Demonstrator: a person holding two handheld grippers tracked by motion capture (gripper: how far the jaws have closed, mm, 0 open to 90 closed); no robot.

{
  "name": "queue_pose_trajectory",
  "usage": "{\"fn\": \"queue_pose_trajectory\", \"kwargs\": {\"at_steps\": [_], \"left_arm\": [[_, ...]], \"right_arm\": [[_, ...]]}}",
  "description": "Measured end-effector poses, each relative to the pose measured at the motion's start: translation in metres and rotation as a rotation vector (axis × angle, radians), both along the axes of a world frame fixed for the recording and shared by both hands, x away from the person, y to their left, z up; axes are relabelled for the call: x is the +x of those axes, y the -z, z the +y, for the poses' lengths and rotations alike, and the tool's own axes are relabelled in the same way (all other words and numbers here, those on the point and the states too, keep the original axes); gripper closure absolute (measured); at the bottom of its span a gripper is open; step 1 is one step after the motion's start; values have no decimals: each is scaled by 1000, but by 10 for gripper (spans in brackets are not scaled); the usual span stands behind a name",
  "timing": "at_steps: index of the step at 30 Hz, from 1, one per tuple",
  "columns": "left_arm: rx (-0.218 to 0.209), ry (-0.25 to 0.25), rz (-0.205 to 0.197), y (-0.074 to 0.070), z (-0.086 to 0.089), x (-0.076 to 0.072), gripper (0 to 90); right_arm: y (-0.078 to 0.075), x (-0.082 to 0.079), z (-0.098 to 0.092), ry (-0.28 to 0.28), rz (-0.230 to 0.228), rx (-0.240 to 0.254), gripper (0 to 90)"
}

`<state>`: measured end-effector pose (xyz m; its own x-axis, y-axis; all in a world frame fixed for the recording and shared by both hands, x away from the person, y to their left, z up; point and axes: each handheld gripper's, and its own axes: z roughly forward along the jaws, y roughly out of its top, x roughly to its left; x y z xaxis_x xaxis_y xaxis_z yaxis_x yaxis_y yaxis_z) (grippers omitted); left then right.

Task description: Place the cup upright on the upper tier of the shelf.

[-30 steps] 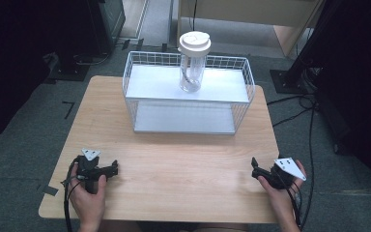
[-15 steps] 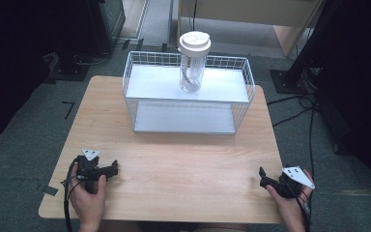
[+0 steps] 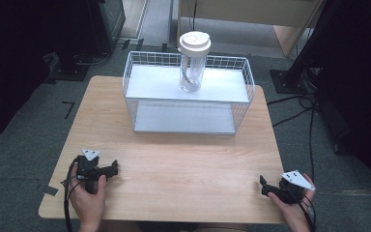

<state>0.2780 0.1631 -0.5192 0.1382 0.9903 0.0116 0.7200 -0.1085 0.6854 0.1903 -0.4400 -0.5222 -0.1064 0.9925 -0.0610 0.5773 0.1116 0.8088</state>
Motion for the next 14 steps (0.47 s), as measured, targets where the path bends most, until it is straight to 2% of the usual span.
{"fn": "queue_pose_trajectory", "kwargs": {"at_steps": [5, 8, 14], "left_arm": [[0, 0, 0, 0, 0, 0, 0], [0, 0, 0, 0, 0, 0, 0], [0, 0, 0, 0, 0, 0, 0]], "right_arm": [[2, -2, 1, -41, 74, -35, 5], [3, -2, 3, -58, 94, -57, 5], [4, 0, -2, -81, 148, 30, 5]]}}
